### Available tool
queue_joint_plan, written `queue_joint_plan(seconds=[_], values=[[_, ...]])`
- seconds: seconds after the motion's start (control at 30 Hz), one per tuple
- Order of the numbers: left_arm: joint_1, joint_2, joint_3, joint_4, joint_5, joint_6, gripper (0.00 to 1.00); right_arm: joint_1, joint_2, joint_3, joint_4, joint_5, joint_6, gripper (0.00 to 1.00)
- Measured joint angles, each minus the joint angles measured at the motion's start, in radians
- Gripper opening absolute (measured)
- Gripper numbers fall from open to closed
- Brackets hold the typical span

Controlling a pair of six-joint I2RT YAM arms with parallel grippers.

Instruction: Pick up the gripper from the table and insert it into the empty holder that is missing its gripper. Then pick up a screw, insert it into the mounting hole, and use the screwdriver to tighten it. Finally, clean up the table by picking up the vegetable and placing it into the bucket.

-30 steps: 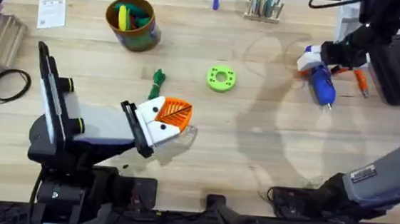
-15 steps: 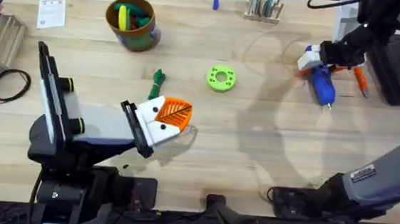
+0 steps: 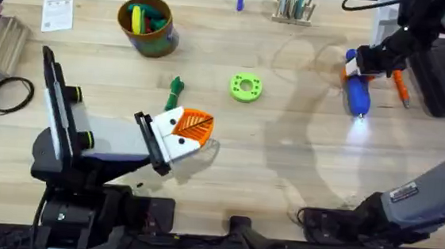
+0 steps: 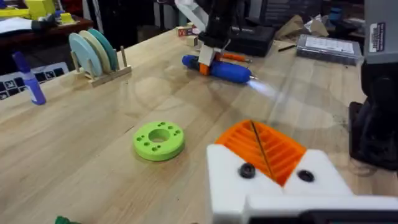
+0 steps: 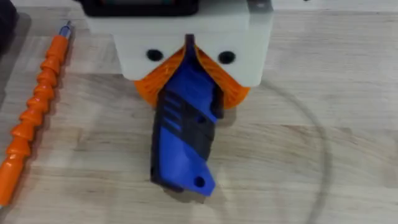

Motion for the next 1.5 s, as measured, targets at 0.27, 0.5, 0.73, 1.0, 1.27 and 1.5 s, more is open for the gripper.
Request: queue_joint_plan(seconds=[0.27,0.5,0.73,1.0,1.27,1.5], values=[[0.000,0.000,0.000,0.000,0.000,0.000,0.004,0.003,-0.005,0.010,-0.043,-0.037,0.001,0.025],[0.000,0.000,0.000,0.000,0.000,0.000,0.004,0.038,-0.099,0.086,-0.107,-0.087,0.041,0.025],[0.000,0.000,0.000,0.000,0.000,0.000,0.004,0.106,-0.305,0.232,-0.083,-0.096,0.135,0.024],[0.000,0.000,0.000,0.000,0.000,0.000,0.004,0.200,-0.455,0.249,0.070,-0.268,0.252,0.024],[0.000,0.000,0.000,0.000,0.000,0.000,0.004,0.267,-0.513,0.249,0.196,-0.419,0.351,0.024],[0.000,0.000,0.000,0.000,0.000,0.000,0.004,0.366,-0.514,0.172,0.336,-0.457,0.404,0.024]])
